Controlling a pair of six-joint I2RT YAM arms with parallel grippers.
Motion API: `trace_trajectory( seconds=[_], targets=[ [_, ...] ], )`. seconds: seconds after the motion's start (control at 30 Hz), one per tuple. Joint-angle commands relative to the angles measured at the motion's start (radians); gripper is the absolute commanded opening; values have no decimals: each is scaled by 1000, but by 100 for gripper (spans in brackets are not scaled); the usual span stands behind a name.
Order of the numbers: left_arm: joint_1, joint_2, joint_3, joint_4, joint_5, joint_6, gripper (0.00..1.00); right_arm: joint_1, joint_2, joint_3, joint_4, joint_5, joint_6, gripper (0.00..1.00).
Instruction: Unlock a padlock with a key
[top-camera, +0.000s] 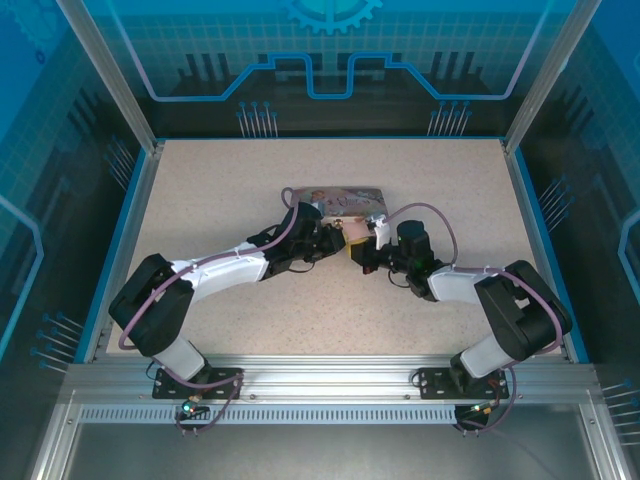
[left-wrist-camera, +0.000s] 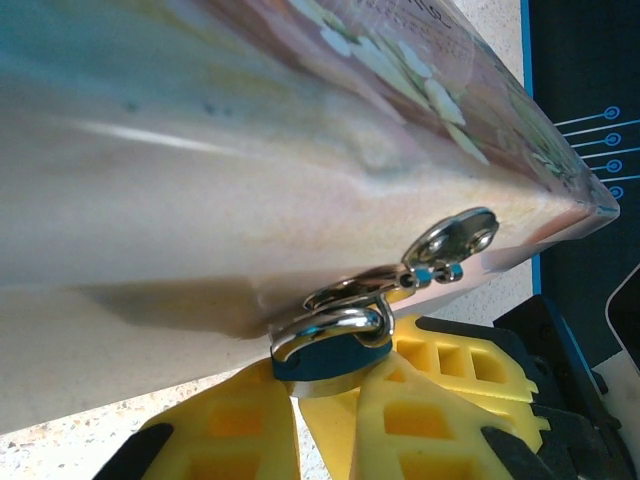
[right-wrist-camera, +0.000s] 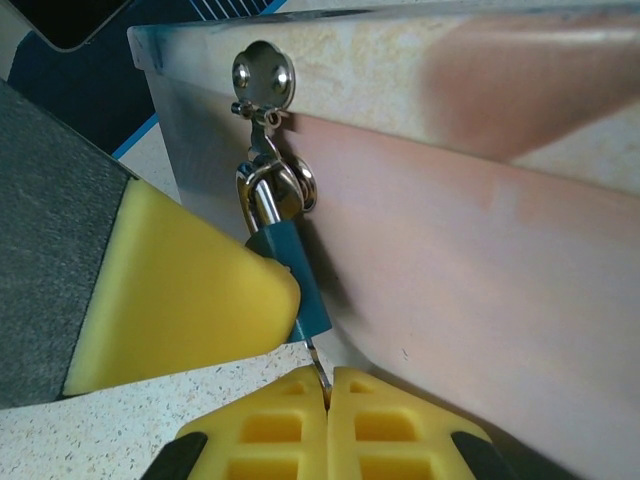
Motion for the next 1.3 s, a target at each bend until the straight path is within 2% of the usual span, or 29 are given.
trace_trajectory(
  seconds=[0.0,0.37,0.53,0.63,0.87,1.07,1.13,1.27],
  targets=[
    [-28,24,8,51,56,10,10,48,-33,22,68,-59,-5,0],
    [-28,12,-28,49,5,9,49,49,-3,29,-42,-16,15,0],
    [-28,5,-74,69,-3,-10,58,79,28,-6,-49,15,71,0],
    [-28,-9,-103,79,-14,-19,63,90,5,4,-120,33,89,0],
    [-27,-109,-198,95,-54,-40,81,103,-28,-15,-187,48,183,0],
    [-28,-255,-329,109,-74,-93,85,141,-25,-10,-209,64,251,0],
    [-27,-288,-391,148,-67,-139,80,164,-24,-11,-220,77,270,0],
    [-33,-296,-506,319,-23,-251,62,205,-9,-12,-231,94,321,0]
  ],
)
